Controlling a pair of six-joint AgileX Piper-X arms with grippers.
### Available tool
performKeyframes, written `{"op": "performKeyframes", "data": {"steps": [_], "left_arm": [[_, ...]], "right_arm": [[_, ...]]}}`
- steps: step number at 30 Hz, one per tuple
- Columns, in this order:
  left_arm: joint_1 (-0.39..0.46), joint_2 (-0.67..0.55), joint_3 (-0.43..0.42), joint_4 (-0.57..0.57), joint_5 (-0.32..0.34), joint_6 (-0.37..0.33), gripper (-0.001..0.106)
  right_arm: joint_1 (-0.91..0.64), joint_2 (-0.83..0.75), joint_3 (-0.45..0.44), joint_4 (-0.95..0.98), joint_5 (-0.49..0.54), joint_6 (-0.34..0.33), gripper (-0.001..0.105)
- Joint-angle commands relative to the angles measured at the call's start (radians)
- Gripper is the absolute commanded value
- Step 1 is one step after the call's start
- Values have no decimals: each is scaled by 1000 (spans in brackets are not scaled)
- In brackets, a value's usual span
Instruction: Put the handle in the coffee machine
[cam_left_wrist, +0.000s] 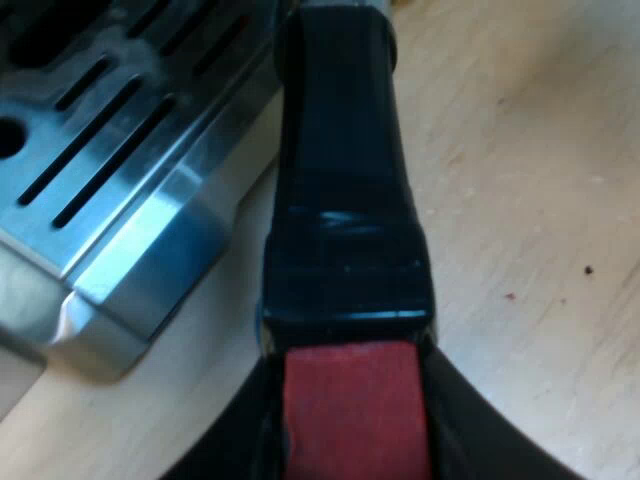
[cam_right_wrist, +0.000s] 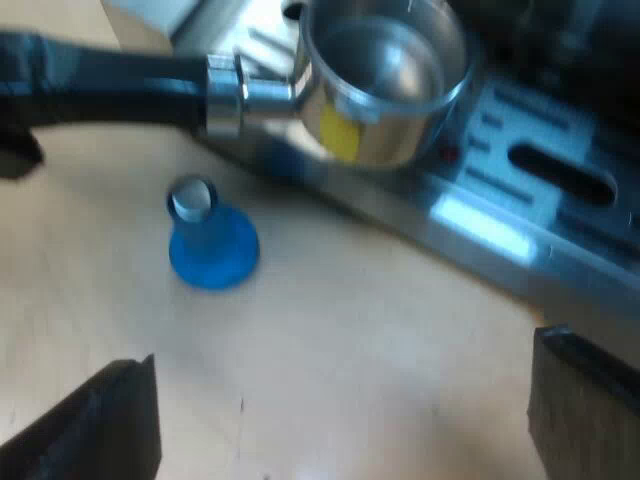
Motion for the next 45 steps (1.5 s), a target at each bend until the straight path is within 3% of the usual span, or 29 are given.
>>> {"op": "performKeyframes", "data": {"steps": [1,5,7,8,10,14,15,23,27,38,45], "left_arm": [[20,-15,-21,2,26,37,0],[23,-15,-23,5,26,42,0],[54,-15,-46,46,37,97,0],[146,-15,-99,117,129,154,0],[169,-15,-108,141,152,182,0],[184,-15,-109,158,154,209,0],[211,-15,-109,207,177,265,0],[229,-15,-109,280,194,397,0],[229,-15,-109,284,194,414,0],[229,14,-109,298,214,414,0],[229,15,-109,310,217,430,0]], "right_arm": [[20,-10,-11,-43,57,-17,77],[27,-10,-11,-63,61,-17,77],[27,-10,-11,-65,61,-17,77],[27,-10,-11,-74,61,-17,77],[27,-10,-11,-76,61,-17,77],[27,-10,-11,-88,61,-17,77],[27,-10,-11,-89,61,-17,77],[32,-10,-11,-167,38,-9,77],[64,-3,-11,-195,45,-10,77],[200,93,-11,-293,385,-11,77],[202,143,-11,-376,429,-10,77]]}}
